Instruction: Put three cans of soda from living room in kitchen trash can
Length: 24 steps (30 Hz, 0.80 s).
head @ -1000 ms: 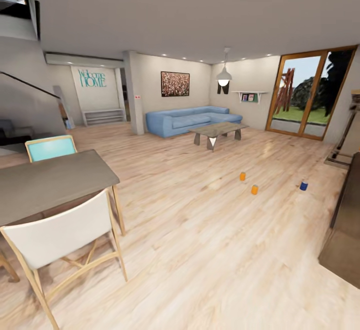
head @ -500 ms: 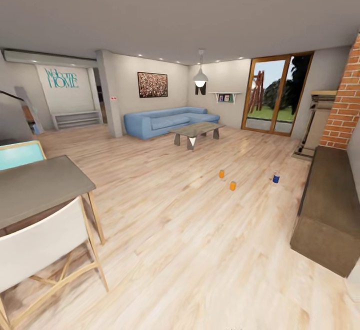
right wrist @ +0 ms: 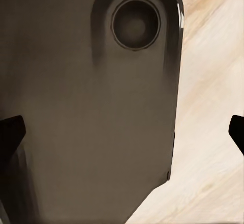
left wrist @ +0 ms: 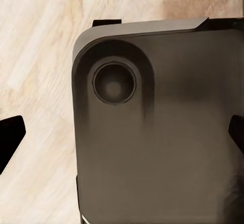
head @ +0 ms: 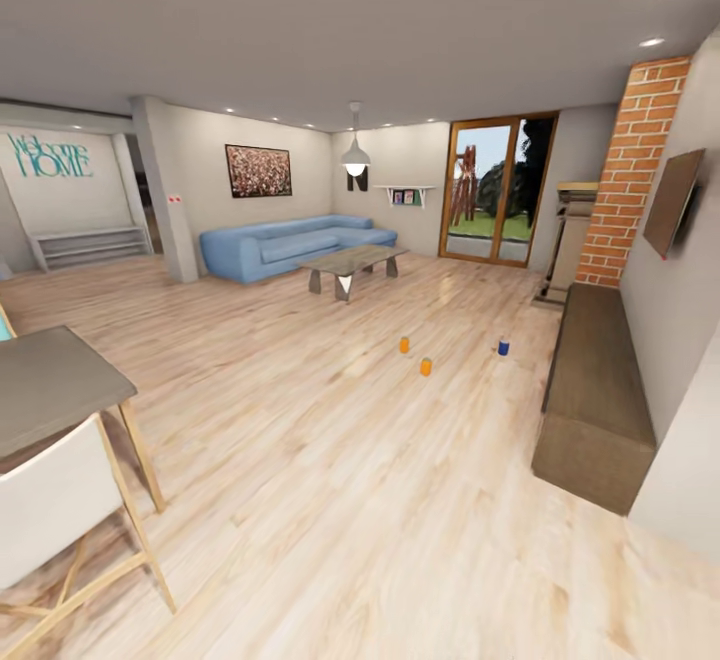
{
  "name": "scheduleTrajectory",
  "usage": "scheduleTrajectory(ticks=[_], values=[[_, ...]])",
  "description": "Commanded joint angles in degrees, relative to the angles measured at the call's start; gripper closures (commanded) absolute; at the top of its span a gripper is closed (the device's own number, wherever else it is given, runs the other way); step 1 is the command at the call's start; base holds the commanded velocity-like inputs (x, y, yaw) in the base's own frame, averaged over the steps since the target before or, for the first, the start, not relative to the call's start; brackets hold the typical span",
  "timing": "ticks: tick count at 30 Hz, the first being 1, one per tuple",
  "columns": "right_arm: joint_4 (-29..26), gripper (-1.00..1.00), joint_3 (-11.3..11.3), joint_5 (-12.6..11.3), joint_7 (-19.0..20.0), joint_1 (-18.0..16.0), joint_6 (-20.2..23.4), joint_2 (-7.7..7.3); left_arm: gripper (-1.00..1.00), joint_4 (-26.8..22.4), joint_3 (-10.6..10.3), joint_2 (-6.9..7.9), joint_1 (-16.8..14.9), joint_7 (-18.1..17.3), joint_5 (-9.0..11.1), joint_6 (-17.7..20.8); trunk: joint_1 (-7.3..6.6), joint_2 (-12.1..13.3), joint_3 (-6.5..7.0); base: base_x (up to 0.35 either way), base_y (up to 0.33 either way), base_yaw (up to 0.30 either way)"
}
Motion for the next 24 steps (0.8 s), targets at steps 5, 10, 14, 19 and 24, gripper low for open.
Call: scheduleTrajectory(ticks=[5, 10, 14, 19, 24], values=[[0.03, -1.00, 0.00, 0.00, 0.00, 0.00, 0.01, 0.00, -1.00, 0.00, -0.01, -0.06, 0.00, 0.00, -0.02, -0.03, 0.00, 0.00, 0.10, 0.000, -0.004, -0.283], [0.06, -1.00, 0.01, 0.00, 0.00, 0.00, 0.01, -0.13, -1.00, 0.00, -0.01, -0.02, 0.00, 0.00, -0.06, -0.07, 0.00, 0.00, 0.20, 0.000, -0.061, -0.283], [0.06, -1.00, 0.01, 0.00, 0.01, 0.00, 0.01, -0.05, -1.00, 0.00, -0.04, -0.10, 0.00, 0.00, -0.06, -0.16, 0.00, 0.00, 0.28, 0.000, -0.128, -0.283], [0.06, -1.00, 0.02, 0.00, 0.08, 0.00, 0.06, -0.01, -1.00, 0.00, -0.02, -0.23, 0.00, 0.00, -0.06, -0.30, 0.00, 0.00, 0.37, 0.000, -0.183, -0.283], [0.06, -1.00, 0.02, 0.00, 0.62, 0.00, 0.08, -0.13, -1.00, 0.00, -0.07, -0.25, 0.00, 0.00, -0.07, -0.45, 0.00, 0.00, 0.47, 0.000, -0.208, -0.283]])
